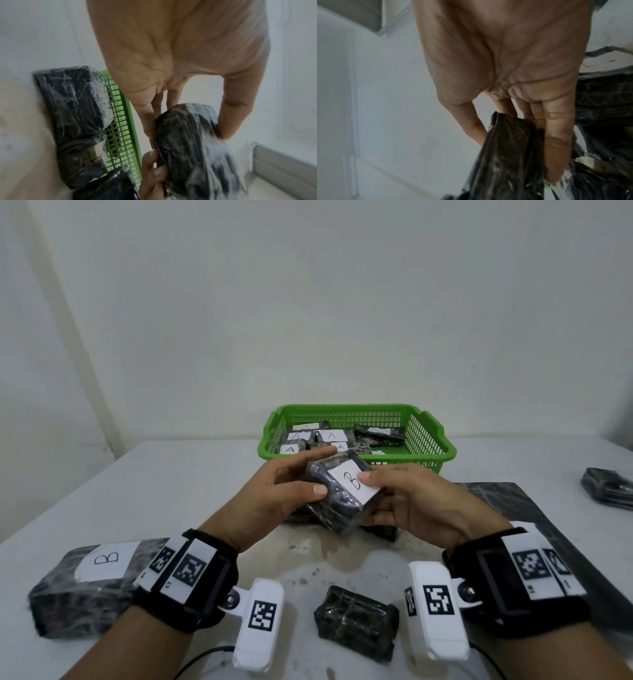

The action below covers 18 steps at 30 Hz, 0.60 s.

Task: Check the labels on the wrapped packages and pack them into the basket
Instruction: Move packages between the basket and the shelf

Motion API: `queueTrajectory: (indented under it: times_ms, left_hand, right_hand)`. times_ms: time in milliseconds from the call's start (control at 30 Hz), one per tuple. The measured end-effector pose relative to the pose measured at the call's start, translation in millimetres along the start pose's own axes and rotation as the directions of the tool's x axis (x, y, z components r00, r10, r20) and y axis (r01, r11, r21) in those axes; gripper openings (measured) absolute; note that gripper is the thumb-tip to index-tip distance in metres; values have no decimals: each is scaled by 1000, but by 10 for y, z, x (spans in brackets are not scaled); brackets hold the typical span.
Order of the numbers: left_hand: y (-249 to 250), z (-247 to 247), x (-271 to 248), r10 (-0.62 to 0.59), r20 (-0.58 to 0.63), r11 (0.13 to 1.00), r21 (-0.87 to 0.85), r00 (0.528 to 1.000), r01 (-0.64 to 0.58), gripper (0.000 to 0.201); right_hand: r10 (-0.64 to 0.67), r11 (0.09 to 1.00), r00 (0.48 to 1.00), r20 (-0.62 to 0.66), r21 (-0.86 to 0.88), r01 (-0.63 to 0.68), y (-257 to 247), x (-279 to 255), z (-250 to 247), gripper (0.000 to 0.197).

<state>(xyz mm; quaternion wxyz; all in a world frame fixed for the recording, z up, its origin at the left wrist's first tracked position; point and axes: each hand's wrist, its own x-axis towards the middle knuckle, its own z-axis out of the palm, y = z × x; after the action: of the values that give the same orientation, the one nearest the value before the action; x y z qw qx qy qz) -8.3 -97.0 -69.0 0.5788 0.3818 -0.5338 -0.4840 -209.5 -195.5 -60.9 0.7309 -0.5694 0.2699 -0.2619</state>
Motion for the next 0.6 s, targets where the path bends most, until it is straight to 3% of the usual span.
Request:
queueTrajectory:
  times_ms: [200,300,367,500,600]
  left_hand:
    - [-13,93,85,28,-27,999,-45,999,-29,62]
    - [28,129,155,0,-34,999,-34,999,-2,62]
    - [92,127,249,-7,-42,1000,5,999,8,52]
    - [272,53,544,20,-121,983,185,992,2,40]
    - [380,-98,883,91,-337,889,451,937,76,25]
  right_hand:
    - [11,1000,1000,-20,26,-11,-48,-10,-33,23]
    - [15,1000,999,-32,24,-14,-87,-6,-72,41]
    - [4,1000,998,-59,25,-3,-148,-4,-101,33]
    - [-41,999,983,-181,27,46,-370,81,-212,14]
    - [-75,996,953,-292,33,89,-584,233,-342,13]
